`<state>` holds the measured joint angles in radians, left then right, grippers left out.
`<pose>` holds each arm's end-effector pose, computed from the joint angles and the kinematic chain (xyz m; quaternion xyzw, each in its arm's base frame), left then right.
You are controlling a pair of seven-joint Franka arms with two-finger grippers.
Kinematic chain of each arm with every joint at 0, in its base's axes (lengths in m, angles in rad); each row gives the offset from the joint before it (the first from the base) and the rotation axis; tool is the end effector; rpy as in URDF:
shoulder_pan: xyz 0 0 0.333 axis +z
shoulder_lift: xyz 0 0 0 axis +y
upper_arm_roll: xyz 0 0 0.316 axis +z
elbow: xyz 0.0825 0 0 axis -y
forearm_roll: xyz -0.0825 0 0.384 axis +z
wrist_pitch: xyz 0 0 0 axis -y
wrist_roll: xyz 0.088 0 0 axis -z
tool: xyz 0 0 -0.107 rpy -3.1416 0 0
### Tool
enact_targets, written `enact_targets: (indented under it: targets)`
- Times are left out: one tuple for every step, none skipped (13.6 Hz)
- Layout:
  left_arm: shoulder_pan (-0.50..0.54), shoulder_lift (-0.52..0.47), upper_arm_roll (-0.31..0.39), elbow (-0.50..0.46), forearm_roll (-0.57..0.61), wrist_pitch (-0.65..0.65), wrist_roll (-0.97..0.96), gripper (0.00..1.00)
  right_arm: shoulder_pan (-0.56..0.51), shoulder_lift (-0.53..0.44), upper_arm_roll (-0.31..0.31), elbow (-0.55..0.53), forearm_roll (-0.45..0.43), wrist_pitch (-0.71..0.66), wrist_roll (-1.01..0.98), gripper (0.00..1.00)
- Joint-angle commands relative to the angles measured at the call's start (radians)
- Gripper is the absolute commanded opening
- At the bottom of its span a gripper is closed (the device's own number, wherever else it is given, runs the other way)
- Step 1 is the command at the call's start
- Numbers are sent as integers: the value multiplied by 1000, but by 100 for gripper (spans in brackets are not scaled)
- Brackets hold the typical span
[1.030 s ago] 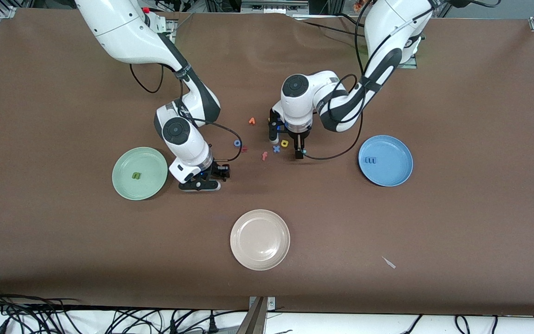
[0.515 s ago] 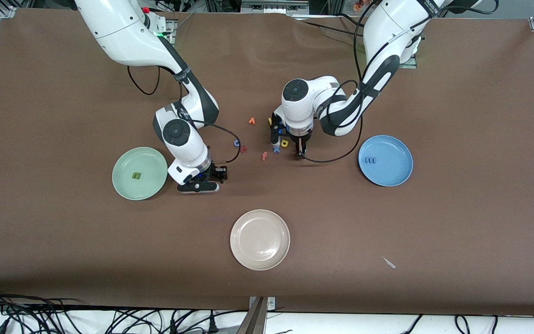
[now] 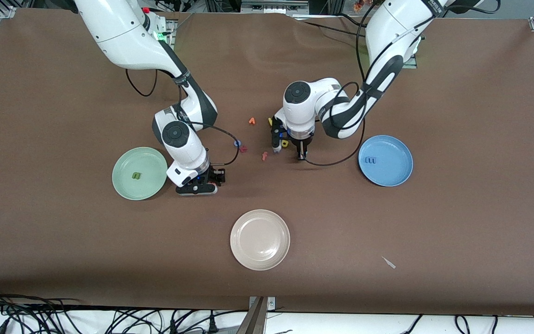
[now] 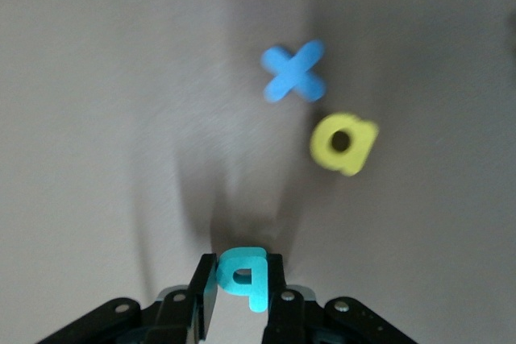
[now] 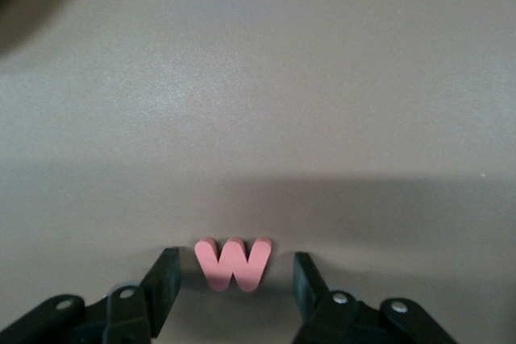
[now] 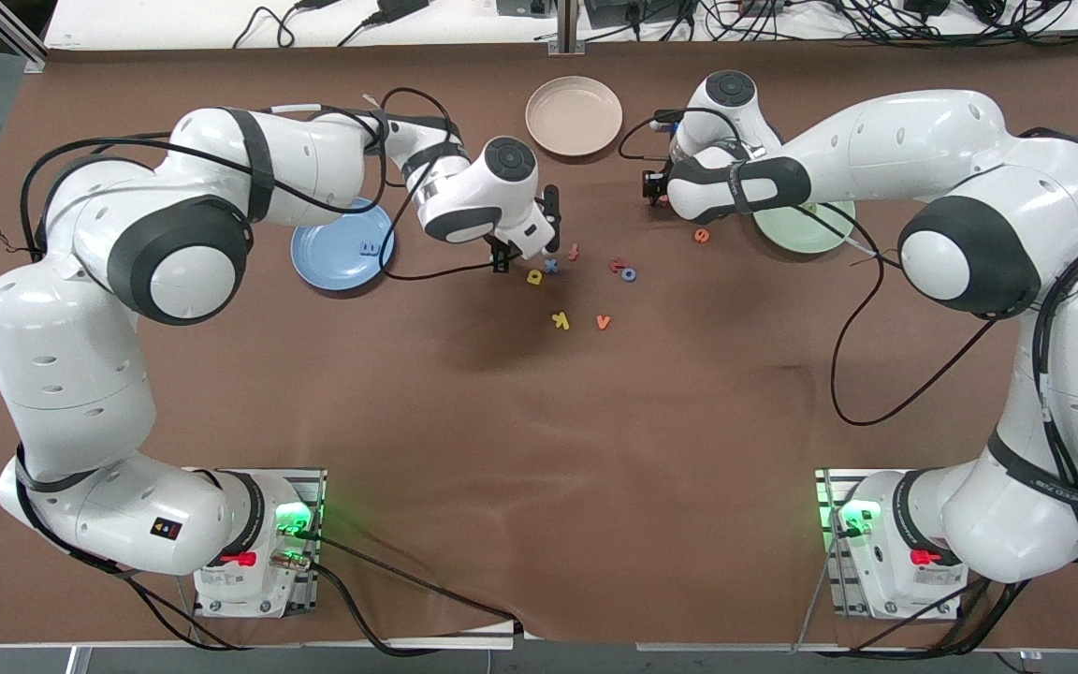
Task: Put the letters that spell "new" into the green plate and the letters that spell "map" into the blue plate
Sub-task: 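Release the teal letter on the blue plate while the right gripper releases pink on green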
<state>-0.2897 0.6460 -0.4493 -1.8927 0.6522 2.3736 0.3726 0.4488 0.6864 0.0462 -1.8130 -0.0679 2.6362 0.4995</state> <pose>0.4711 -0.4066 0.1816 -0.7177 0.6911 0.0103 0.0846 0.5828 0.3140 0.1735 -0.9974 -0.0200 -0.0626 0.0292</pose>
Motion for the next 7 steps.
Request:
enact_targets:
  targets:
    - [90, -83, -78, -14, -6, -136, -29, 6, 11, 22, -11, 23, -20, 8, 16, 65]
    - [136, -127, -106, -23, -57, -208, -32, 6, 11, 22, -11, 23, -20, 8, 16, 64]
    - [179, -168, -132, -31, -84, -259, -20, 6, 11, 22, -11, 23, -21, 8, 16, 61]
    - [231, -207, -159, -48, -95, -296, -21, 7, 16, 24, -11, 23, -21, 8, 16, 55]
    - [292, -256, -195, -86, -114, -318, -27, 7, 21, 22, -11, 23, -20, 8, 16, 49]
    - [355, -302, -224, -133, -121, -318, -27, 7, 21, 22, -11, 23, -21, 8, 16, 43]
    - [406, -349, -250, -187, -123, -318, -29, 7, 22, 22, -11, 21, -23, 7, 14, 36]
